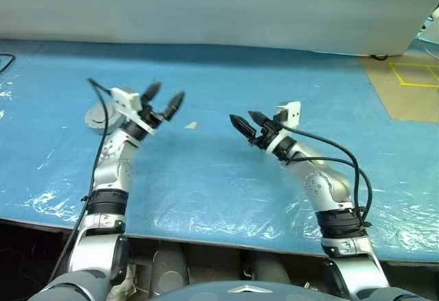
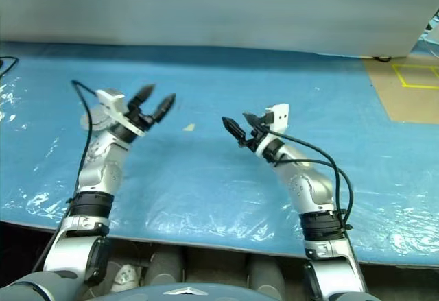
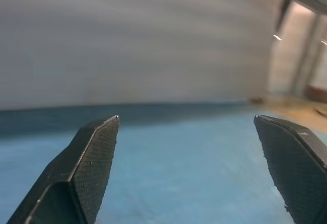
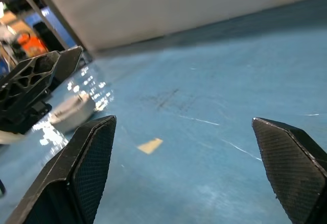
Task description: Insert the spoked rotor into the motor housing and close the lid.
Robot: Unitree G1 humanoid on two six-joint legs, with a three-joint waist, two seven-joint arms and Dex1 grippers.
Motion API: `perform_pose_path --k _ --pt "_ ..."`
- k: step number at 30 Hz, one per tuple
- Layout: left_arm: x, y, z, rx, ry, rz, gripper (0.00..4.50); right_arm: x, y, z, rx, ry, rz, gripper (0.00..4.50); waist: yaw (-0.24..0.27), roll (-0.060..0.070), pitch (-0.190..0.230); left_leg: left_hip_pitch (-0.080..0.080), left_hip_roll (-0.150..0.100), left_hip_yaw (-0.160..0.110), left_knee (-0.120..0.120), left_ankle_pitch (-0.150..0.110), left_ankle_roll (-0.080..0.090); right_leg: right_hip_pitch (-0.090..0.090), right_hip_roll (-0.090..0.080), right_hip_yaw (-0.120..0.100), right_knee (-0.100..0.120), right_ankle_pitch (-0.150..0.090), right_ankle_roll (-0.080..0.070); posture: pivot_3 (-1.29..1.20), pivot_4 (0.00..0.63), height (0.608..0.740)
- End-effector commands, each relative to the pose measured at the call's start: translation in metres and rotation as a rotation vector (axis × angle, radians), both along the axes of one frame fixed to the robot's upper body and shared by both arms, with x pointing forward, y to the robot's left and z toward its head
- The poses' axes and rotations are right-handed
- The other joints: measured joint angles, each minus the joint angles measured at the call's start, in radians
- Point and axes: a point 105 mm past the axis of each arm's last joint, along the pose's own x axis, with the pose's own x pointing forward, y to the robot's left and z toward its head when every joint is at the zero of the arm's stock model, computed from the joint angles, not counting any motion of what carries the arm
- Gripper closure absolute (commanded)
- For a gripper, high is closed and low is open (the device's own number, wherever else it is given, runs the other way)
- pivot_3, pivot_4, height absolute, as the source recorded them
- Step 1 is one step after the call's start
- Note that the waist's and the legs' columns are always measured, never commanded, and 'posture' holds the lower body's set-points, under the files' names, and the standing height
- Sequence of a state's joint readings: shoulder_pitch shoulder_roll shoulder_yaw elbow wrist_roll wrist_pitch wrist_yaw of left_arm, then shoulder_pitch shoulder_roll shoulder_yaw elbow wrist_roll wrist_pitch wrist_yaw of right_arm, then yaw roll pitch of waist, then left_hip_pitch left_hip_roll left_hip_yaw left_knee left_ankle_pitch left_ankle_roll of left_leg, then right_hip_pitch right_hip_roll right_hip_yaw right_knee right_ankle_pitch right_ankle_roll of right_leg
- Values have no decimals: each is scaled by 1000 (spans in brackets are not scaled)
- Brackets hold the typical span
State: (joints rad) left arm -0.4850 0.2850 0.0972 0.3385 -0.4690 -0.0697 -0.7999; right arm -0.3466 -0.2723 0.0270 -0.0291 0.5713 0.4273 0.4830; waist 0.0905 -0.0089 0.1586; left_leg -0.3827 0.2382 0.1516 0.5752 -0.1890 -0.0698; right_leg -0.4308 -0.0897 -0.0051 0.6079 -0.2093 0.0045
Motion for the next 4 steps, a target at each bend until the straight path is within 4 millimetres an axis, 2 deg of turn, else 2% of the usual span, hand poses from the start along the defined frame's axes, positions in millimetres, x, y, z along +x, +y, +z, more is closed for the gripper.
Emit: perform_pose_path --k 1,4 --pt "-19 -25 -5 106 -3 -169 43 -12 2 13 -83 -122 58 0 0 0 0 0 0 0 0 0 0 0 0 0 0 0 0 0 150 740" --pt "-28 -30 -12 121 16 -224 43 -19 -1 7 -162 -149 91 0 0 0 0 1 0 1 0 0 0 0 0 1 0 -1 -1 0 150 740"
